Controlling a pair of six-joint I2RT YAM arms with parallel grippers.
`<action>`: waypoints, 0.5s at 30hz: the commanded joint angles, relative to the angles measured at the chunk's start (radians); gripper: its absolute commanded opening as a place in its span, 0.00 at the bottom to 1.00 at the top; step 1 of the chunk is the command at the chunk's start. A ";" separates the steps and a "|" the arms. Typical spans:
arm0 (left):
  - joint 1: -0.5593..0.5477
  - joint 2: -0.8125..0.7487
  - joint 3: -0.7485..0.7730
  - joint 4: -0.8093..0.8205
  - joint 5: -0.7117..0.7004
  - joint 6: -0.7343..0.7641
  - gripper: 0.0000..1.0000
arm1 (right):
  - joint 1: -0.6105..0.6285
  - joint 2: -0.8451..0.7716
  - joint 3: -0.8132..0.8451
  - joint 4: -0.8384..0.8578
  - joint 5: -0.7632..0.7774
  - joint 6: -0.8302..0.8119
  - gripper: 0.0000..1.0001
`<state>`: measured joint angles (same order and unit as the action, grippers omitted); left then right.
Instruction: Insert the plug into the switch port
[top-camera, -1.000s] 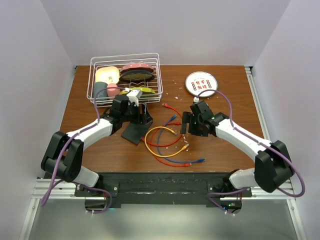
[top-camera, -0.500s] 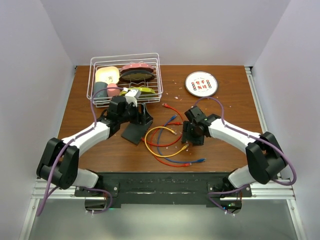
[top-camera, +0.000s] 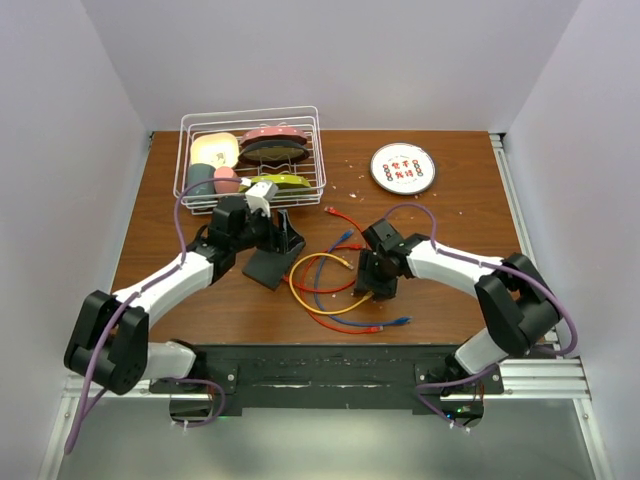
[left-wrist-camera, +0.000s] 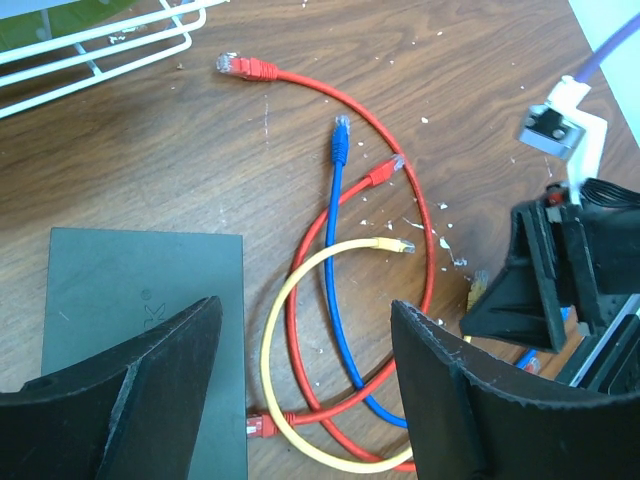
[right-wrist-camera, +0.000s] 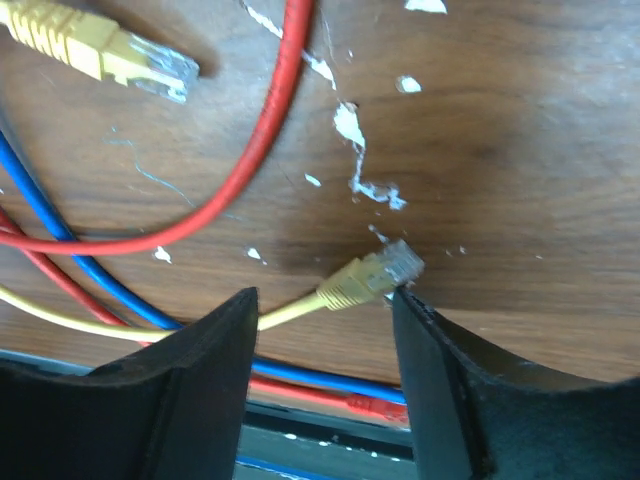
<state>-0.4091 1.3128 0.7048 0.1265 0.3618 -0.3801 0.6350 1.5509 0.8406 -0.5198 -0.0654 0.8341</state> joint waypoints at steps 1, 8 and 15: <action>-0.005 -0.049 -0.014 0.027 0.002 0.026 0.74 | 0.012 0.095 0.002 0.089 0.013 0.036 0.49; -0.005 -0.064 -0.013 0.010 -0.007 0.026 0.74 | 0.040 0.195 0.049 0.061 0.102 -0.041 0.06; -0.005 -0.063 0.005 -0.016 -0.040 0.029 0.74 | 0.038 0.120 0.173 -0.034 0.292 -0.194 0.00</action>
<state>-0.4091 1.2751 0.6914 0.1059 0.3470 -0.3737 0.6804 1.6703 0.9585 -0.4835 -0.0151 0.7715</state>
